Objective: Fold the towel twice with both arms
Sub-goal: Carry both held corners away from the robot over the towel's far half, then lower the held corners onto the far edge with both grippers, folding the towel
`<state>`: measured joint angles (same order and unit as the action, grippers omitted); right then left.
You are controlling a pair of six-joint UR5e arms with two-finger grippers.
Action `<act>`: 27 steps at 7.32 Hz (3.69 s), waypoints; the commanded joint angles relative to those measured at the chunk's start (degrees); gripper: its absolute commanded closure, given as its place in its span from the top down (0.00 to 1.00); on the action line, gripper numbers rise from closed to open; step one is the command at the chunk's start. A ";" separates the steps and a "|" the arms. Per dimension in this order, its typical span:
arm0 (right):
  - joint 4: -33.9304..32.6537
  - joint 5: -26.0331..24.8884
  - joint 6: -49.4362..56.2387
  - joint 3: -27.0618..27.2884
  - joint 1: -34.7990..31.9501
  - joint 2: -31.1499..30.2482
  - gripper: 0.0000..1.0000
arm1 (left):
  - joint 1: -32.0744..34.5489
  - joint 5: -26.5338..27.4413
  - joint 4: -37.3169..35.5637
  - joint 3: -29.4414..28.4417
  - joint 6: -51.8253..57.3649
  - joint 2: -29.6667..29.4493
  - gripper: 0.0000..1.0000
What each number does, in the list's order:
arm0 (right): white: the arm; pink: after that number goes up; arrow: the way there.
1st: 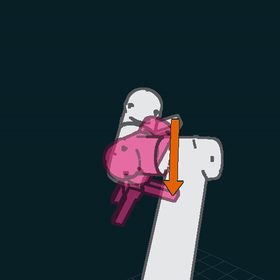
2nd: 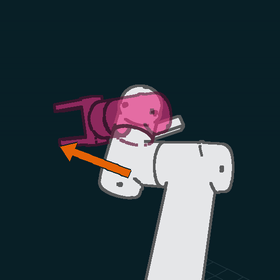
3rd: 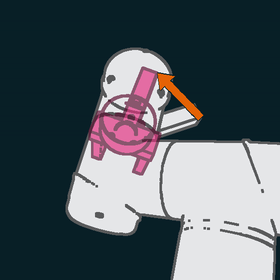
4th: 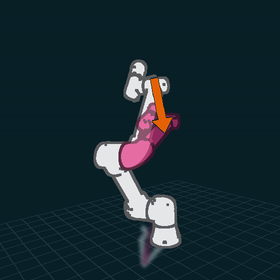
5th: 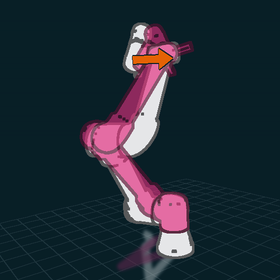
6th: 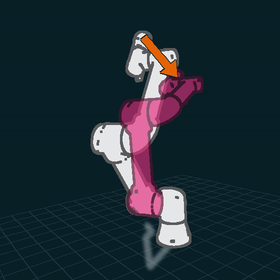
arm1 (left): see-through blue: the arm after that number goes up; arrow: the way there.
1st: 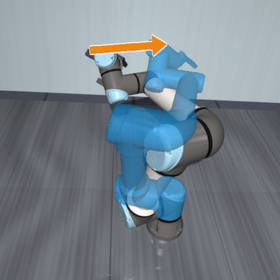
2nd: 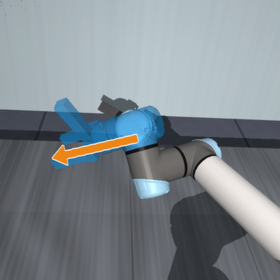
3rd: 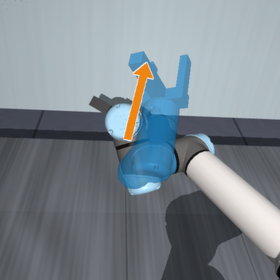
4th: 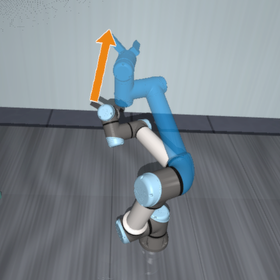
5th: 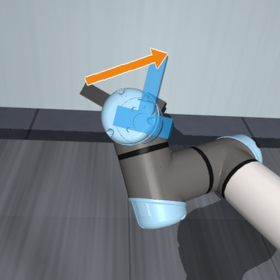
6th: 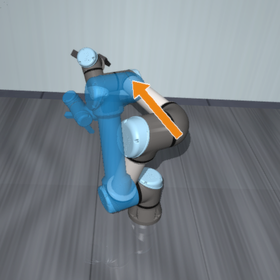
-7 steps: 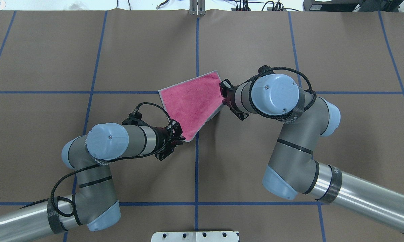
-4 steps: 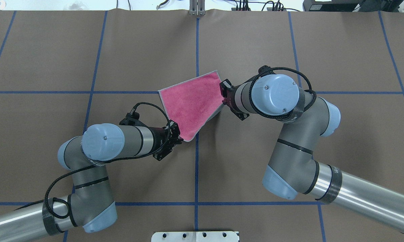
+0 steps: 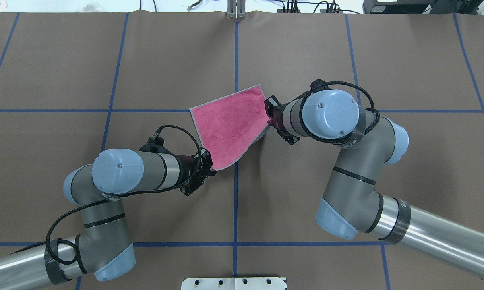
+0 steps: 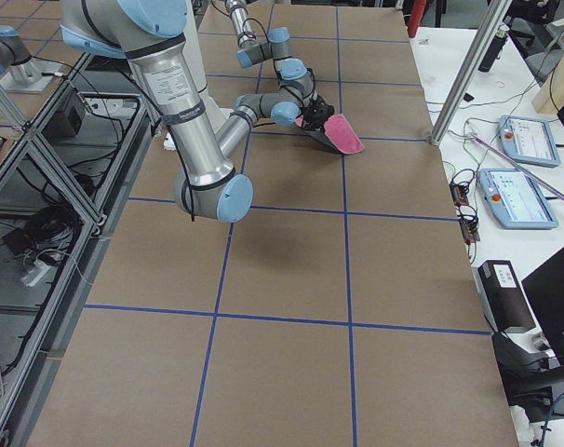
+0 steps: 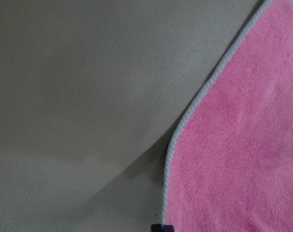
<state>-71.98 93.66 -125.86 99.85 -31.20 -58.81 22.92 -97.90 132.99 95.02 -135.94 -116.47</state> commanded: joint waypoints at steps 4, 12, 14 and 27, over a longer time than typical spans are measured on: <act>-0.09 -0.50 0.09 1.82 4.64 -2.08 0.00 | 1.60 -2.73 -0.36 1.04 5.33 0.02 0.00; -0.61 -1.82 0.88 6.85 9.58 -5.43 0.00 | 6.34 -8.88 -0.53 1.40 11.93 0.72 0.00; -0.61 -1.90 0.97 6.49 8.44 -5.17 0.00 | 7.58 -8.80 -0.80 1.22 11.93 0.63 0.00; -0.35 -1.73 2.20 1.33 1.67 -1.75 0.00 | 12.41 -8.53 -4.31 -3.61 13.15 -5.17 0.00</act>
<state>-72.48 91.87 -123.68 103.27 -28.98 -61.91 35.07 -106.47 128.67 91.90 -123.33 -121.49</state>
